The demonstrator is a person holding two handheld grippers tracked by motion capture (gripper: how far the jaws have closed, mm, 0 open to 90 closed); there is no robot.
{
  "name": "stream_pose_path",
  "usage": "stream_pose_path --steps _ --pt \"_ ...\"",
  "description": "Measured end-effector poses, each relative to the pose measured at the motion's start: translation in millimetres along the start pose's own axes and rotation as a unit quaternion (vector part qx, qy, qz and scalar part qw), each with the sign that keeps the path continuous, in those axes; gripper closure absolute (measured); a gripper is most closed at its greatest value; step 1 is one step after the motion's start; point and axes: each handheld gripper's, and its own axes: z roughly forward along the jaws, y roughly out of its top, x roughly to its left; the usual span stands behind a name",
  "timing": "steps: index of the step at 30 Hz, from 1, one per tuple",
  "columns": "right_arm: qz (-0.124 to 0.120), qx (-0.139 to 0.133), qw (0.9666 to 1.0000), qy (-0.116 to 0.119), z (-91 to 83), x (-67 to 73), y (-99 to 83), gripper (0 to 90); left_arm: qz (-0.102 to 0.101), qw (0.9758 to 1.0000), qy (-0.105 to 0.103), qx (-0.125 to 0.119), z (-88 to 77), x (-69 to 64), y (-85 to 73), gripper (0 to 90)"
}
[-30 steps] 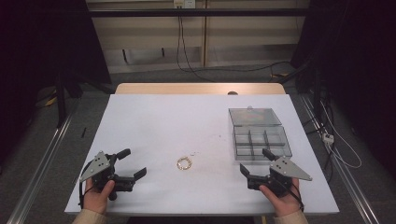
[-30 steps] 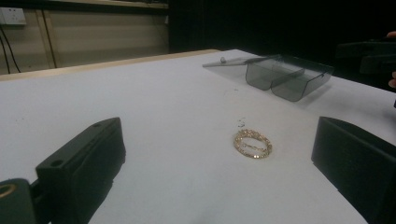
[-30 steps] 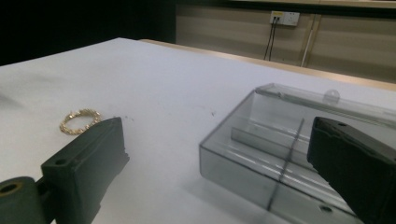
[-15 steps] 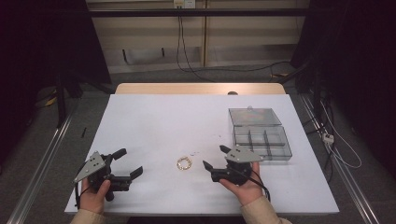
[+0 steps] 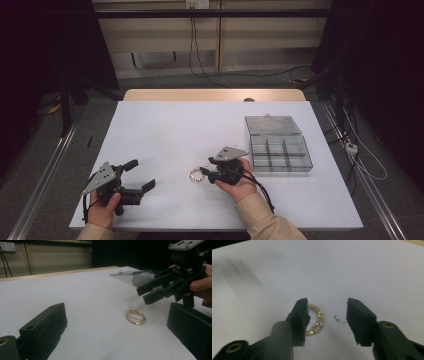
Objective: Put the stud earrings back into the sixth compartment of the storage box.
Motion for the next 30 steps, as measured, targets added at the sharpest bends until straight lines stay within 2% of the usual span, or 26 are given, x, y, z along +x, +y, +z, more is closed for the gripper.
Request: stream_pose_path --steps 3,5,13,15,17,18,19,20,21,26,30 --pt "0.002 0.015 0.9999 0.006 15.5 -2.1 2.6 57.1 0.001 1.0000 -0.001 -0.001 1.0 0.1 0.2 2.5" --pt "-0.003 0.019 0.9998 0.005 19.3 -2.7 3.2 58.7 0.002 1.0000 -0.002 0.002 1.5 0.0 0.2 2.5" --pt "-0.014 0.059 0.9976 0.032 40.9 -0.7 3.9 62.2 -0.005 1.0000 -0.007 0.001 3.1 0.3 -0.4 2.5" --pt "-0.018 0.068 0.9970 0.031 42.3 0.4 4.3 62.6 -0.005 1.0000 -0.007 0.001 3.2 0.5 -0.2 2.5" --pt "-0.020 0.067 0.9971 0.028 43.6 0.2 5.0 68.3 -0.006 1.0000 -0.006 0.002 3.3 0.4 -0.3 2.5" --pt "-0.020 0.067 0.9971 0.028 43.6 0.2 5.0 68.3 -0.006 1.0000 -0.006 0.001 3.6 0.6 -0.3 2.5" --pt "-0.021 0.068 0.9970 0.029 43.1 -0.6 4.9 78.1 -0.003 1.0000 -0.006 0.003 3.7 1.1 -0.3 2.5" --pt "-0.021 0.068 0.9970 0.029 43.1 -0.6 4.9 78.1 0.000 1.0000 -0.006 0.005 3.7 1.5 -0.4 2.5" --pt "-0.019 0.070 0.9968 0.033 42.6 -1.6 5.1 83.6 0.000 1.0000 -0.006 0.005 3.9 1.4 -0.4 2.5" --pt "-0.013 0.068 0.9970 0.036 40.8 -2.3 5.3 86.4 0.000 1.0000 -0.005 0.005 4.0 1.1 0.0 2.6" --pt "-0.008 0.049 0.9981 0.035 32.0 -4.8 8.3 86.9 -0.003 1.0000 -0.001 0.004 3.2 1.5 -0.3 2.6"
